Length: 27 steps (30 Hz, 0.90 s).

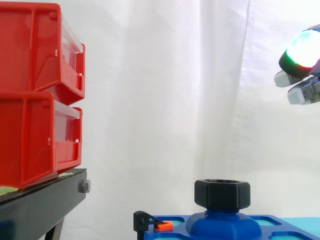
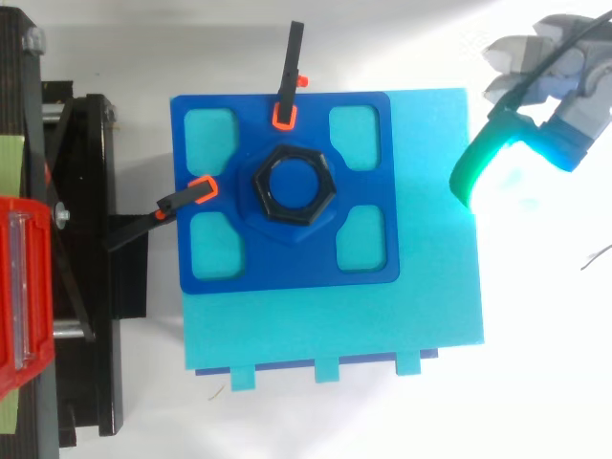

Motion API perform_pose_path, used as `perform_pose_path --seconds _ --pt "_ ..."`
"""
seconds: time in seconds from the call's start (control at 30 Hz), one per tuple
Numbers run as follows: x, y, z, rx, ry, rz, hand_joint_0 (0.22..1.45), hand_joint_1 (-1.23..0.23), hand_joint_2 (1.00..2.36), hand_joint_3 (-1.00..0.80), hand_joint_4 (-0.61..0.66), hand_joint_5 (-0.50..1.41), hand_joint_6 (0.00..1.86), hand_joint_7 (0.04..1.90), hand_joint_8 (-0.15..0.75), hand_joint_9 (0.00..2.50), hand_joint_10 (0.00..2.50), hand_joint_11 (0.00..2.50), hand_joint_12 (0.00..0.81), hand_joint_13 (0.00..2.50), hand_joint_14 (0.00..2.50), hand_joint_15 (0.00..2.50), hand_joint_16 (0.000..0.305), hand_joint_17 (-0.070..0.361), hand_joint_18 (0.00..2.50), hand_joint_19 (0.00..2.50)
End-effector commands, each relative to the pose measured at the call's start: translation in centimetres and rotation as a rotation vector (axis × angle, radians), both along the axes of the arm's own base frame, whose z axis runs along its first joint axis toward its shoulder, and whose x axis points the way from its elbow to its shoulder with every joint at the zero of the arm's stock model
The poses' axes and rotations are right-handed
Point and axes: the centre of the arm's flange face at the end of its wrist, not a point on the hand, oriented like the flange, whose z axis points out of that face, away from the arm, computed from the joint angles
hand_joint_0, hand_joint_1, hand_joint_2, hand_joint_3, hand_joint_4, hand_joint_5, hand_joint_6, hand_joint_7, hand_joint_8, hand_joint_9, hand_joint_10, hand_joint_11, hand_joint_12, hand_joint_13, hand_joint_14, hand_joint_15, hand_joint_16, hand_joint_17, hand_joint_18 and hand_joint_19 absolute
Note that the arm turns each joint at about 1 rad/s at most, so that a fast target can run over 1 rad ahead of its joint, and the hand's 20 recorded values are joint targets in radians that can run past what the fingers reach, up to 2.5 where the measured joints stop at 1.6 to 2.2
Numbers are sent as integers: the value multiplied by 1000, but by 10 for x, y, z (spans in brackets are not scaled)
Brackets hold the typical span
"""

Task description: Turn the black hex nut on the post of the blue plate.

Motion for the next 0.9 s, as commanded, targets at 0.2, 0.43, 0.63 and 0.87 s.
perform_pose_path --seconds 0.2,0.43,0.63,0.87 --pt "21 16 2 -109 -7 -18 463 -408 1000 -500 203 -235 502 854 275 61 0 0 409 108 0 31 66 148 0 158" --pt "34 22 1 -194 -2 -10 464 -407 1000 -500 201 -237 502 855 275 65 0 0 411 113 0 32 65 147 13 163" --pt "54 28 1 -301 -8 -4 463 -446 1000 -500 209 -228 502 830 288 122 0 0 418 172 0 0 66 149 100 114" --pt "84 36 -13 -344 2 1 463 -444 1000 -500 212 -228 502 833 289 131 0 0 419 177 0 3 66 149 110 120"
